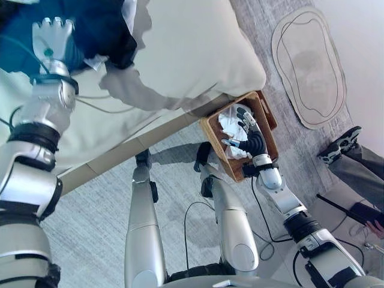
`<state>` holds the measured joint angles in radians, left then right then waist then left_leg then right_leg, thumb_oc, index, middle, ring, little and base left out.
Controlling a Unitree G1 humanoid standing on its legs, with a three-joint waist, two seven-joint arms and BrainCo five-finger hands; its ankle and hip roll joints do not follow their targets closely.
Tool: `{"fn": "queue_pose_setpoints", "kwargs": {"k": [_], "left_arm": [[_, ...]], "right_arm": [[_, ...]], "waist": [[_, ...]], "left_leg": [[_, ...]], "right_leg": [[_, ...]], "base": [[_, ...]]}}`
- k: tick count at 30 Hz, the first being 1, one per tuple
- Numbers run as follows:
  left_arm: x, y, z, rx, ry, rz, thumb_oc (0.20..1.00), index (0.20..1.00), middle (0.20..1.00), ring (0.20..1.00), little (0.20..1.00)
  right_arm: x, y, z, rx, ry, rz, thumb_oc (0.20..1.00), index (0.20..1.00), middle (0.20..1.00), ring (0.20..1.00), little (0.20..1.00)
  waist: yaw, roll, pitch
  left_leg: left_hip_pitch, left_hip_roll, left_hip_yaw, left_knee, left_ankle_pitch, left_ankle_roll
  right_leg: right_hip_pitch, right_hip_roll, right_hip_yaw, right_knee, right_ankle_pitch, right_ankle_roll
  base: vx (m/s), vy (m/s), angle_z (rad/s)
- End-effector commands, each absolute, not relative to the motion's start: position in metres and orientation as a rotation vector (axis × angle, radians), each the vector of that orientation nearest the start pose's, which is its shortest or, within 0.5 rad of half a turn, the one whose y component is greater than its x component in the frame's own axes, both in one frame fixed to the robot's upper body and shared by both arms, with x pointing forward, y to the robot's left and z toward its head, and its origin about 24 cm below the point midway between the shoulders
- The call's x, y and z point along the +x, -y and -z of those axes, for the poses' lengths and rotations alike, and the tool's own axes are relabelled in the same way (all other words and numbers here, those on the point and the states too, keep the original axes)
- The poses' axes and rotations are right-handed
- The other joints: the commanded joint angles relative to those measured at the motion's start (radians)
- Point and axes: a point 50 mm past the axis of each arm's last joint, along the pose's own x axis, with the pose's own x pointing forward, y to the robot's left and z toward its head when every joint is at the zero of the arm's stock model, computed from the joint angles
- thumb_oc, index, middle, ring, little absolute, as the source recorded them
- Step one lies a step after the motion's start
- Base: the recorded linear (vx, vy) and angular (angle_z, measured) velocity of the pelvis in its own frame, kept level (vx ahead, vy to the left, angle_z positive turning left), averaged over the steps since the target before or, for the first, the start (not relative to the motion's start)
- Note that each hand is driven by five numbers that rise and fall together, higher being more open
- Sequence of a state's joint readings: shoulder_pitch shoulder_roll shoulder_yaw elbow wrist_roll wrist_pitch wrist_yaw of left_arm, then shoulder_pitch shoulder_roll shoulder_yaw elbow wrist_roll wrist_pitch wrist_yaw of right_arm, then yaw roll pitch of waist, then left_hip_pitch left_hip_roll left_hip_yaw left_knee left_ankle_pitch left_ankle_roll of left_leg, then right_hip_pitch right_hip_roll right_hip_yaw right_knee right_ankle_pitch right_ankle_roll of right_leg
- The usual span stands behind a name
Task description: Pick up clothes into the bucket
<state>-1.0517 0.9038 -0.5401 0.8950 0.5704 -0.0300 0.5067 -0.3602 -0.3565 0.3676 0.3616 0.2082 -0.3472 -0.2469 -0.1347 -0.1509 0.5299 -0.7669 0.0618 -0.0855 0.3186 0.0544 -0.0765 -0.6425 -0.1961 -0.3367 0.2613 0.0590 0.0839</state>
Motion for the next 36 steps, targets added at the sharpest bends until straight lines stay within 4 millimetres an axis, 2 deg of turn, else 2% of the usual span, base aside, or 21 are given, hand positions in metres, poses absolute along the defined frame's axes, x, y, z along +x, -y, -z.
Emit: {"fn": "queue_pose_setpoints", "kwargs": {"k": [1,4,5,7,12,16,21,25,30,32,33,35,36], "left_arm": [[0.364,-0.301,-0.229,1.478,0.395,-0.548,0.2,0.2,0.2,0.2,0.2],[0.36,-0.292,-0.215,1.428,0.425,-0.499,0.2,0.2,0.2,0.2,0.2],[0.356,-0.28,-0.204,1.37,0.463,-0.459,0.2,0.2,0.2,0.2,0.2],[0.354,-0.276,-0.199,1.341,0.467,-0.439,0.2,0.2,0.2,0.2,0.2],[0.345,-0.246,-0.18,1.202,0.532,-0.322,0.2,0.2,0.2,0.2,0.2],[0.337,-0.229,-0.167,1.094,0.544,-0.229,0.2,0.2,0.2,0.2,0.2],[0.33,-0.214,-0.167,1.032,0.584,-0.155,0.2,0.2,0.2,0.2,0.2],[0.322,-0.198,-0.176,0.96,0.65,-0.071,0.2,0.2,0.2,0.2,0.2],[0.31,-0.172,-0.195,0.796,0.757,0.059,0.2,0.2,0.2,0.2,0.2],[0.301,-0.154,-0.209,0.689,0.834,0.144,0.2,0.2,0.2,0.2,0.2],[0.301,-0.154,-0.209,0.688,0.833,0.145,0.2,0.2,0.2,0.2,0.2],[0.294,-0.139,-0.218,0.588,0.878,0.235,0.2,0.2,0.2,0.2,0.2],[0.287,-0.125,-0.224,0.499,0.906,0.334,0.2,0.2,0.2,0.2,0.2]], "right_arm": [[0.303,0.163,-0.075,-0.179,0.281,-0.02,1.0,1.0,1.0,1.0,1.0],[0.305,0.169,-0.074,-0.206,0.272,0.004,1.0,1.0,1.0,1.0,1.0],[0.306,0.173,-0.074,-0.223,0.267,0.023,1.0,1.0,1.0,1.0,1.0],[0.307,0.174,-0.074,-0.233,0.261,0.028,1.0,1.0,1.0,1.0,1.0],[0.309,0.18,-0.074,-0.255,0.248,0.053,1.0,1.0,1.0,1.0,1.0],[0.305,0.185,-0.063,-0.265,0.192,0.044,1.0,1.0,1.0,1.0,1.0],[0.299,0.19,-0.051,-0.283,0.136,0.041,1.0,1.0,1.0,1.0,1.0],[0.294,0.195,-0.044,-0.32,0.106,0.029,1.0,1.0,1.0,1.0,1.0],[0.293,0.197,-0.043,-0.401,0.097,0.003,1.0,1.0,1.0,1.0,1.0],[0.295,0.194,-0.047,-0.434,0.108,-0.022,1.0,1.0,1.0,1.0,1.0],[0.295,0.194,-0.047,-0.434,0.108,-0.022,1.0,1.0,1.0,1.0,1.0],[0.298,0.19,-0.05,-0.45,0.123,-0.046,1.0,1.0,1.0,1.0,1.0],[0.301,0.185,-0.053,-0.481,0.135,-0.077,1.0,1.0,1.0,1.0,1.0]], "waist": [[0.073,-0.027,-0.039],[0.088,-0.012,-0.047],[0.104,0.004,-0.058],[0.109,0.01,-0.061],[0.133,0.035,-0.095],[0.142,0.05,-0.141],[0.141,0.061,-0.186],[0.14,0.074,-0.226],[0.144,0.089,-0.268],[0.146,0.097,-0.294],[0.146,0.097,-0.294],[0.148,0.101,-0.308],[0.151,0.104,-0.324]], "left_leg": [[0.028,0.012,0.061,0.059,-0.07,0.018],[0.075,0.008,0.065,0.031,-0.066,0.017],[0.121,0.006,0.068,0.002,-0.06,0.016],[0.145,0.005,0.07,-0.01,-0.057,0.015],[0.236,-0.001,0.073,-0.057,-0.049,0.015],[0.326,0.006,0.075,-0.104,-0.043,0.012],[0.392,0.009,0.074,-0.159,-0.021,0.005],[0.451,0.012,0.075,-0.197,-0.013,0.0],[0.508,0.016,0.077,-0.233,-0.008,-0.003],[0.534,0.016,0.077,-0.249,-0.006,-0.004],[0.536,0.016,0.077,-0.251,-0.005,-0.004],[0.553,0.017,0.076,-0.256,-0.007,-0.005],[0.569,0.016,0.075,-0.26,-0.01,-0.004]], "right_leg": [[0.056,-0.102,0.081,-0.078,0.117,0.137],[0.092,-0.107,0.078,-0.085,0.113,0.137],[0.131,-0.112,0.074,-0.094,0.111,0.137],[0.152,-0.114,0.074,-0.102,0.11,0.135],[0.23,-0.117,0.07,-0.122,0.103,0.132],[0.304,-0.113,0.067,-0.143,0.091,0.128],[0.36,-0.108,0.056,-0.167,0.087,0.127],[0.406,-0.103,0.052,-0.178,0.075,0.126],[0.459,-0.098,0.039,-0.198,0.069,0.127],[0.483,-0.094,0.035,-0.208,0.066,0.127],[0.485,-0.094,0.034,-0.209,0.066,0.127],[0.5,-0.092,0.032,-0.211,0.062,0.126],[0.517,-0.092,0.031,-0.212,0.058,0.126]], "base": [[0.0,0.0,0.0],[0.02,0.001,0.01],[0.06,0.003,0.01],[0.04,-0.003,-0.06],[0.06,-0.002,0.03],[0.07,-0.009,0.0],[0.07,-0.016,0.0],[0.08,-0.027,0.03],[0.07,-0.027,0.03],[0.08,-0.026,0.02],[0.07,-0.031,0.01],[0.07,-0.035,0.0],[0.11,-0.039,0.0]]}}
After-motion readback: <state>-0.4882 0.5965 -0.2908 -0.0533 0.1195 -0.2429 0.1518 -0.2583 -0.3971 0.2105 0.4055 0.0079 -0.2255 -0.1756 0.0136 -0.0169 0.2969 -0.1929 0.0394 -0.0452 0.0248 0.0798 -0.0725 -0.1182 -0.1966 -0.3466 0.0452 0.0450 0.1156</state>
